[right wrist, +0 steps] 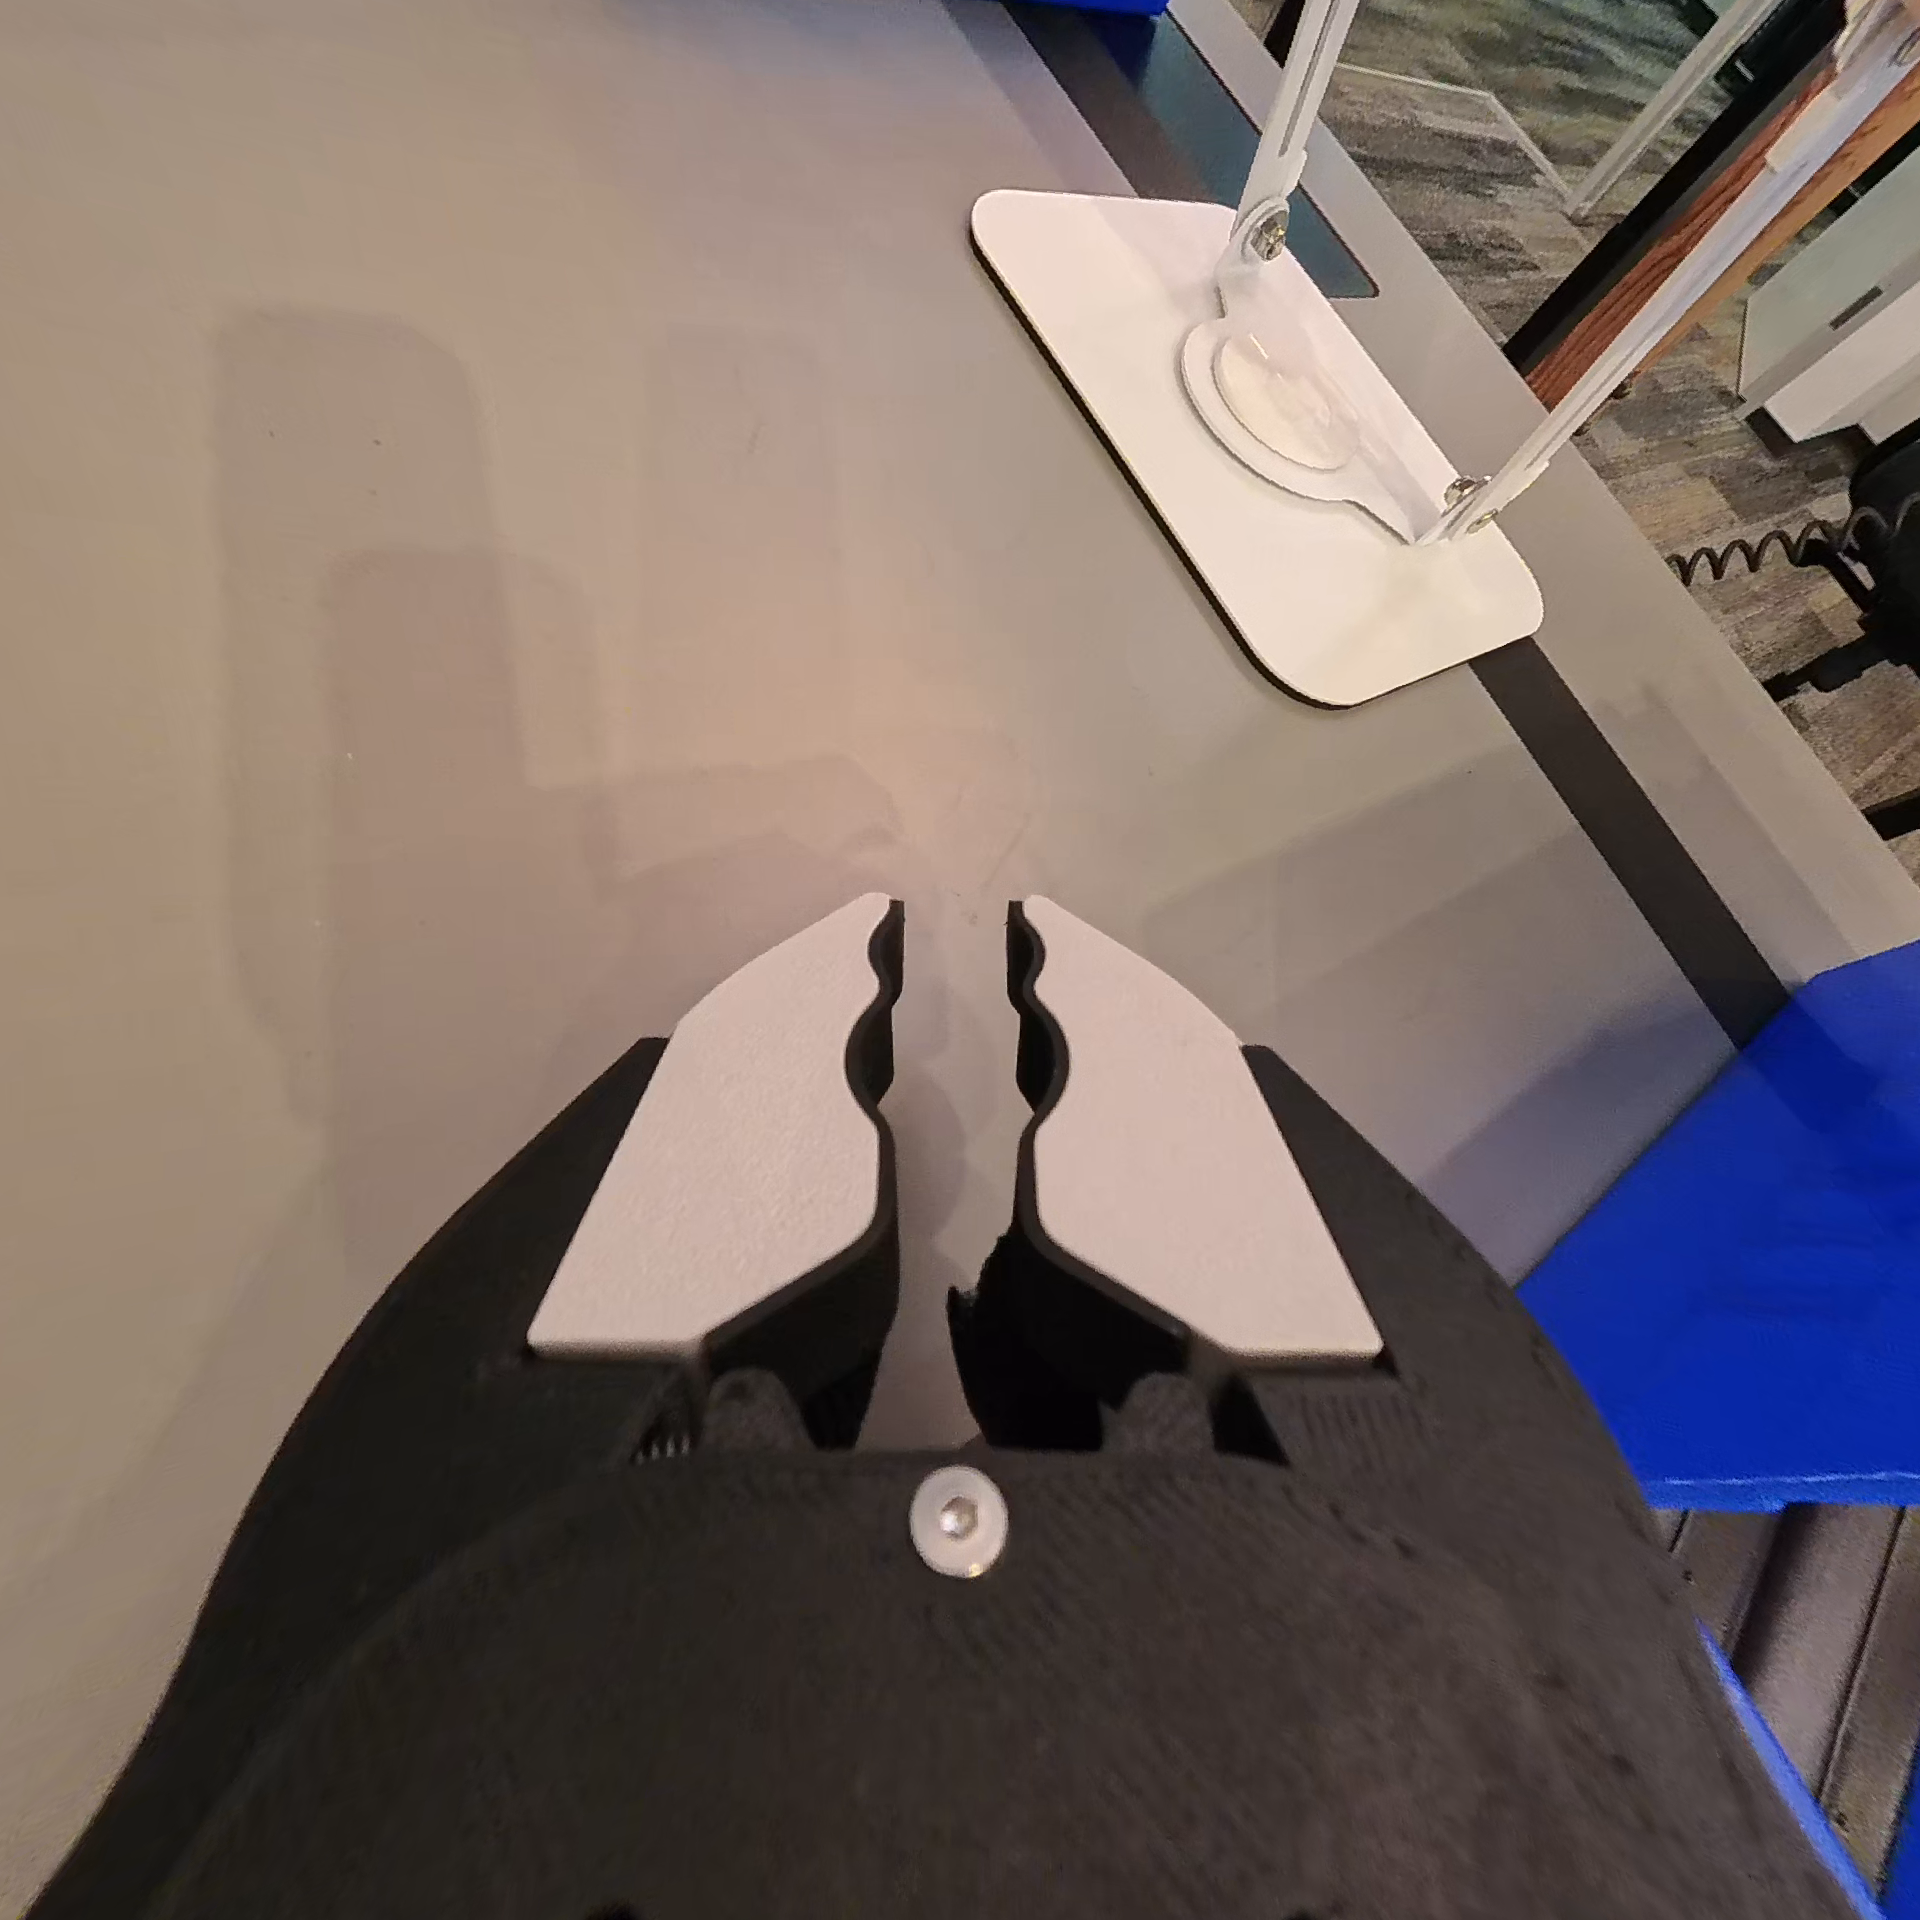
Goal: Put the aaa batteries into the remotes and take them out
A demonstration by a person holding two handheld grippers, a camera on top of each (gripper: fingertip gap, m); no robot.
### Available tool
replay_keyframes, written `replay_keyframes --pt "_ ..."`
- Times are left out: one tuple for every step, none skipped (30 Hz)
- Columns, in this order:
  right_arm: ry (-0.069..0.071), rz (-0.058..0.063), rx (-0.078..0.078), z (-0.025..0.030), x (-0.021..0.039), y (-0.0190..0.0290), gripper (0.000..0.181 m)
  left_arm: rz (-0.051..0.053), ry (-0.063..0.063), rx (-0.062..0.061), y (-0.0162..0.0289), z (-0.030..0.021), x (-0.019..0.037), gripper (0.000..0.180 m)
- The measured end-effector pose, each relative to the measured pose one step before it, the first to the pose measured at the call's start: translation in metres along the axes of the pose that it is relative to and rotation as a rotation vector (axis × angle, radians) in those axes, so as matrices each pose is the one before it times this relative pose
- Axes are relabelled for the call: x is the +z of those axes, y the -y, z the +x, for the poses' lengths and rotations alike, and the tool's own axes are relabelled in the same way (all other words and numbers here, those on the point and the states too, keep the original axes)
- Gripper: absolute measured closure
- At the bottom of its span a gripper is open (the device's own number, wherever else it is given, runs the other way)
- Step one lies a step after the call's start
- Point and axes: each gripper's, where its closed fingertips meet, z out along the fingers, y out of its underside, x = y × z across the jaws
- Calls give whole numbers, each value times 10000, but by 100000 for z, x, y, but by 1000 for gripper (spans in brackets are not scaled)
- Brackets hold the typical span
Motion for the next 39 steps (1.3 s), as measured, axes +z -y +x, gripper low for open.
replay_keyframes --pt "-1 10 -1 3 -11 26 163 -61 41 -37 15 -49 40 154" --pt "-2 22 -1 -4 -23 43 163 -29 33 -51 28 -53 51 153" --pt "4 5 1 -9 -9 12 163 -17 -2 -91 -2 -56 97 150" --pt "6 -10 -2 -4 6 -17 163 -92 -65 -122 -116 -14 225 144" --pt "5 -8 0 -4 7 -15 163 -167 -10 -151 -215 -106 411 137" --pt "7 -4 -3 -18 6 -7 163 -164 82 -155 -217 -224 534 132" --pt "8 -1 -8 -12 3 5 163 -131 59 -141 -197 -193 564 132" --pt "5 9 -2 -21 8 7 163 23 11 -136 17 -99 384 132" --pt "14 4 12 -13 15 -18 163 72 2 -96 168 -16 111 132" --pt "19 -20 17 -10 44 -61 163 -63 60 13 49 18 29 132" --pt "12 -22 11 -11 33 -77 163 -111 109 76 -5 2 0 132" --pt "3 -4 8 17 13 -32 163 -62 62 14 33 23 14 132" --pt "0 6 19 33 -11 -10 163 5 -13 -9 64 52 7 133" --pt "-14 17 19 49 -17 9 163 67 -24 39 76 34 -11 133" --pt "-7 18 18 37 -29 15 163 82 -2 38 31 13 0 133" --pt "-1 7 17 30 -18 -12 163 81 5 25 -5 7 -9 133" --pt "2 0 9 17 3 -21 163 92 6 26 -1 8 -14 133" --pt "7 -12 2 -7 5 -20 163 94 4 6 10 3 -16 133" --pt "5 -2 -7 -16 13 -13 163 94 8 17 -6 3 -8 133" --pt "10 1 -4 -23 21 7 163 83 -15 13 -8 34 -4 133" --pt "11 -8 -1 -32 26 -19 163 71 -47 -7 -32 54 -12 133" --pt "9 -10 -1 -11 12 -25 163 58 -29 7 -25 42 -23 133" --pt "-5 -7 5 11 10 -27 163 44 18 44 -39 -13 -48 133" --pt "-12 7 8 35 -11 0 163 52 58 69 -2 -74 -56 133" --pt "-11 11 18 44 -26 -15 163 84 16 38 2 -52 -94 133" --pt "-5 1 27 62 -18 -29 163 118 -96 1 44 57 -124 133" --pt "-9 1 26 60 -20 -39 163 130 -91 -7 29 28 -143 134" --pt "4 7 21 27 -11 -8 163 96 -34 -2 -24 -58 -153 134" --pt "12 12 18 2 -6 -7 163 103 -38 22 -5 -25 -193 134" --pt "12 9 8 -29 10 17 163 150 -42 7 53 6 -235 134" --pt "5 -4 -15 -29 17 9 163 160 -7 20 91 -30 -242 134" --pt "3 -9 -23 -38 15 -3 163 126 60 113 43 -68 -238 134" --pt "12 -4 -11 -41 17 10 163 62 116 161 -41 -103 -211 134" --pt "5 6 -7 -27 2 29 163 54 116 126 -43 -94 -176 134" --pt "1 7 -9 -18 -9 21 163 112 75 145 52 -20 -169 134" --pt "-4 11 -1 3 -6 18 164 128 99 209 66 -31 -169 134" --pt "-2 6 6 -1 4 7 163 92 145 165 27 -131 -163 134" --pt "-1 10 2 5 -10 12 164 117 80 109 70 -56 -160 134" --pt "4 7 7 -4 -12 8 163 125 38 119 88 32 -151 134"
